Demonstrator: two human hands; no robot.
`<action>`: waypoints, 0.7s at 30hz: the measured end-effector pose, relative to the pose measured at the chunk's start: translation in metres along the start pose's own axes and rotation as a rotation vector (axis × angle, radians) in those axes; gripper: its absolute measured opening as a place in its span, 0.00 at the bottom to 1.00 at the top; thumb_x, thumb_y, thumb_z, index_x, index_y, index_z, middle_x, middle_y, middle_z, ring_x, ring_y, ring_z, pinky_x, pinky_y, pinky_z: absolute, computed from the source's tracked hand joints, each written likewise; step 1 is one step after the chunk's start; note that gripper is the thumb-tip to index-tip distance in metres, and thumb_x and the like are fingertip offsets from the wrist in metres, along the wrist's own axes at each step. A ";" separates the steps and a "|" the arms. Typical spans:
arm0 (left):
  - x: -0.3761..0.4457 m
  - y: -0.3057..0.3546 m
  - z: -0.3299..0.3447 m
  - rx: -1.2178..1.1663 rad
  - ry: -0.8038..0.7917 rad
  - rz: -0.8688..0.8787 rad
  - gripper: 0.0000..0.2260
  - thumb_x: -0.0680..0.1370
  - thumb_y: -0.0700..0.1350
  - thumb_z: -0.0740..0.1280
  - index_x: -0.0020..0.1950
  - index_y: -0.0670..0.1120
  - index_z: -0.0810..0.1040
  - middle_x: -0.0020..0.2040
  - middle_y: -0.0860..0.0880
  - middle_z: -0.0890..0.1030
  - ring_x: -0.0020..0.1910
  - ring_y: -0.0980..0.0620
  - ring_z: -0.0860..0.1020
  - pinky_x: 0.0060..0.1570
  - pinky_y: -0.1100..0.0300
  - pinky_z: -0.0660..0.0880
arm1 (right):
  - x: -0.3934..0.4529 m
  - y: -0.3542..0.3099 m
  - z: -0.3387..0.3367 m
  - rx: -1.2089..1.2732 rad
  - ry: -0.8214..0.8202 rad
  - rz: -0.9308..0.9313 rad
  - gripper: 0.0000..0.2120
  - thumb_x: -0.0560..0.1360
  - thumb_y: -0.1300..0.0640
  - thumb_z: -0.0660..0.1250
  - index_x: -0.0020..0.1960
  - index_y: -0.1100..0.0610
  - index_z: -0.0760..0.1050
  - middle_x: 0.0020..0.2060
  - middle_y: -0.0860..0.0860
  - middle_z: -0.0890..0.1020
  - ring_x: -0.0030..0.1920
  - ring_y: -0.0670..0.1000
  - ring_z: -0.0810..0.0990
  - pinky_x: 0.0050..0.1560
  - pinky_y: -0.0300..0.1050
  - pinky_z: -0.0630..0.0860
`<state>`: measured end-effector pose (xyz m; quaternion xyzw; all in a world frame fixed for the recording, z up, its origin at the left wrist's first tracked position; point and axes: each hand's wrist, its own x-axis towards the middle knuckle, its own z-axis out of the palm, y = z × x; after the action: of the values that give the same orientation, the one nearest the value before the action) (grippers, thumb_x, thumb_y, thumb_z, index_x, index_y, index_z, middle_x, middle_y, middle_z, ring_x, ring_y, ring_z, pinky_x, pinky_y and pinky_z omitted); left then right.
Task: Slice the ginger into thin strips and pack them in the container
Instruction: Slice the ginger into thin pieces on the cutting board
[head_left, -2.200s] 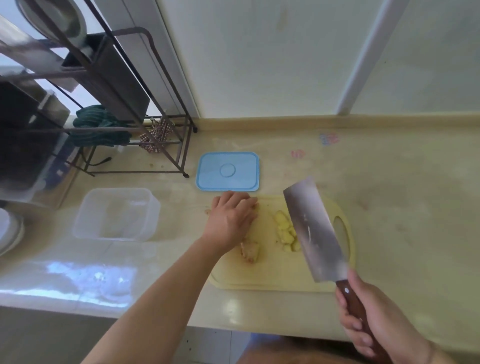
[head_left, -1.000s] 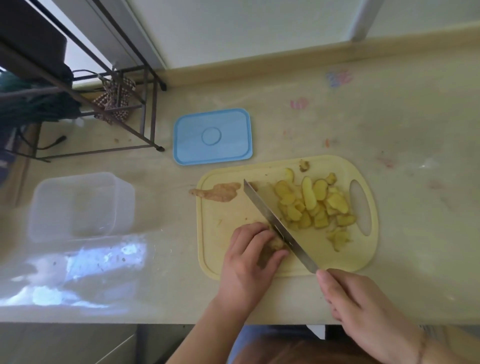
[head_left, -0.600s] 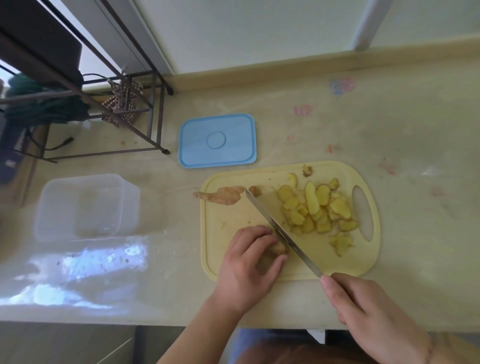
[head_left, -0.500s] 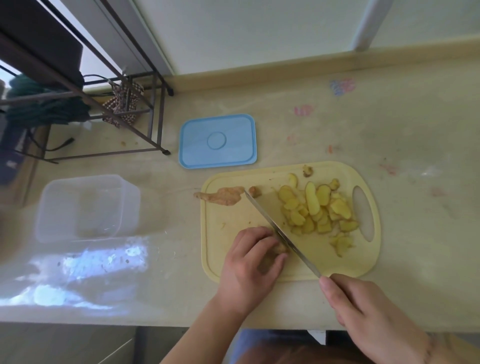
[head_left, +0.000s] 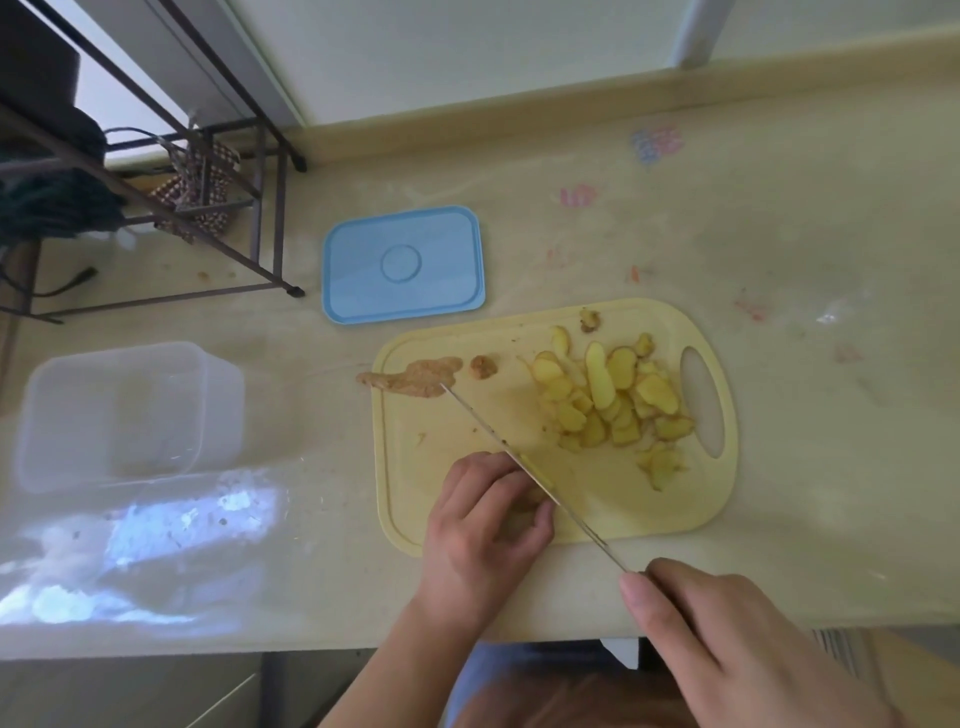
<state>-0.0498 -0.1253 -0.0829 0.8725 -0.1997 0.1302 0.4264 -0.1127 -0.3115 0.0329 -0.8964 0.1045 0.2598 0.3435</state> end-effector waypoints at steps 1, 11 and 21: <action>0.000 0.000 0.001 0.002 0.001 0.002 0.06 0.72 0.39 0.76 0.46 0.38 0.84 0.49 0.49 0.81 0.48 0.48 0.79 0.55 0.62 0.74 | 0.001 0.001 0.000 0.013 0.012 -0.016 0.39 0.57 0.18 0.27 0.41 0.40 0.66 0.38 0.27 0.74 0.39 0.39 0.73 0.39 0.34 0.67; -0.001 0.001 -0.002 -0.004 0.013 -0.023 0.06 0.74 0.41 0.75 0.45 0.38 0.84 0.49 0.47 0.83 0.49 0.47 0.81 0.54 0.59 0.77 | -0.001 -0.001 0.003 0.045 0.078 -0.019 0.42 0.65 0.19 0.33 0.36 0.49 0.74 0.27 0.43 0.76 0.35 0.39 0.74 0.42 0.44 0.70; -0.002 -0.001 0.000 0.011 0.030 0.004 0.08 0.69 0.36 0.79 0.45 0.38 0.84 0.50 0.49 0.81 0.50 0.50 0.79 0.56 0.62 0.73 | -0.002 0.001 0.002 -0.059 0.031 -0.019 0.43 0.57 0.19 0.25 0.34 0.49 0.65 0.39 0.35 0.76 0.43 0.43 0.73 0.43 0.44 0.70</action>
<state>-0.0507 -0.1246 -0.0847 0.8723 -0.1944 0.1455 0.4244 -0.1153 -0.3113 0.0318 -0.9110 0.0935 0.2455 0.3178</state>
